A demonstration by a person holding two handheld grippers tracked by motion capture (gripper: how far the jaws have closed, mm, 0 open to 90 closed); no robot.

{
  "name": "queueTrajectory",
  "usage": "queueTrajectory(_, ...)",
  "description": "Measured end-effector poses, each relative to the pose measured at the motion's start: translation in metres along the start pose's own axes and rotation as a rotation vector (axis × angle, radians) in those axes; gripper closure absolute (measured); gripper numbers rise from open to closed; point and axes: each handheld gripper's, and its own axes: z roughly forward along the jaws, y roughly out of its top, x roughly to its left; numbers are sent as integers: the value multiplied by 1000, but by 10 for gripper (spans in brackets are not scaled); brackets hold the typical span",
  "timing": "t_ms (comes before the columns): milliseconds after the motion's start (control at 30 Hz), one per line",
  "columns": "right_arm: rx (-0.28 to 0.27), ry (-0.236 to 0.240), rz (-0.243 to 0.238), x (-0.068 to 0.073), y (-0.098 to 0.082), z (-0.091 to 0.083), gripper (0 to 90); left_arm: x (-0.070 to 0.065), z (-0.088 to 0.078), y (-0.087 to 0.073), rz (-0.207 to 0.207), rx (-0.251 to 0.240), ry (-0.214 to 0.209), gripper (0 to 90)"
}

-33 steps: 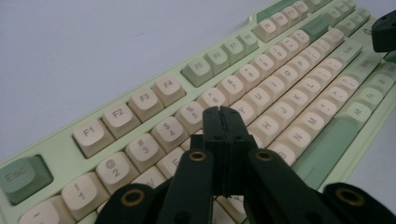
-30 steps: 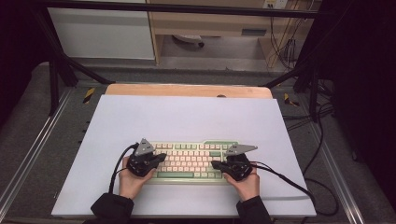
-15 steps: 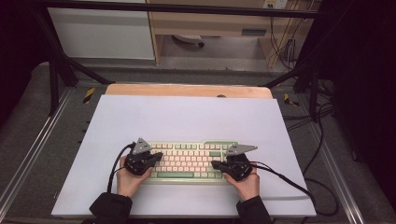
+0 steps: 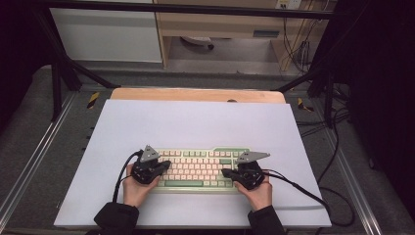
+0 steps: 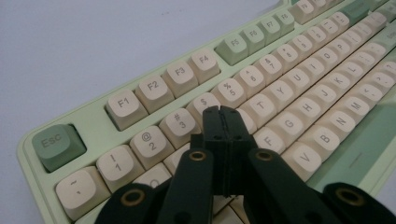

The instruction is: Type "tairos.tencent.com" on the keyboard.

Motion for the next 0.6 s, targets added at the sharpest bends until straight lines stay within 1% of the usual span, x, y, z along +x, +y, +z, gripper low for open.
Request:
queueTrajectory(333,-1,-1,3,0,0,-1,900,-1,0,0,-5,-7,-4,900)
queueTrajectory(433,-2,0,5,0,1,-1,900,0,-3,1,-12,-21,-12,900)
queueTrajectory(467,-4,0,-2,0,1,-2,900,-1,-4,1,-10,-21,-13,900)
queueTrajectory(600,-8,1,1,0,1,-3,900,-3,-9,3,-2,-30,-18,900)
